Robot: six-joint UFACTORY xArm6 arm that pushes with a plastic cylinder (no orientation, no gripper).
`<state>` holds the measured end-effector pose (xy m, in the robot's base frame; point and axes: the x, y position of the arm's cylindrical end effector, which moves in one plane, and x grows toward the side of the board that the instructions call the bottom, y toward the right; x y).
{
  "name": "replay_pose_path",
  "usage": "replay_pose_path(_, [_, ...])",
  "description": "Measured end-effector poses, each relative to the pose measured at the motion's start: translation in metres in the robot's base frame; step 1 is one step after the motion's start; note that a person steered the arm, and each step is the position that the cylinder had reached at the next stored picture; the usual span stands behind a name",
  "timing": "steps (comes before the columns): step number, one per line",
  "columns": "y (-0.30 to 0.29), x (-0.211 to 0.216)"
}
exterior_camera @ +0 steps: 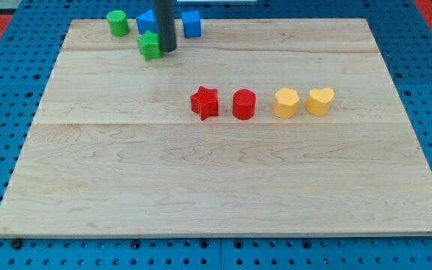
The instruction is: Point your arm at top center
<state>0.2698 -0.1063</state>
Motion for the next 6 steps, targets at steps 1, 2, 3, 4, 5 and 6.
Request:
replay_pose_path(1, [-0.045, 0.018])
replay_pose_path(2, [-0.059, 0.028])
replay_pose_path(3, [0.059, 0.015])
replay_pose_path(4, [0.155, -0.053])
replay_pose_path(5, [0.155, -0.077])
replay_pose_path(6, [0.14, -0.077])
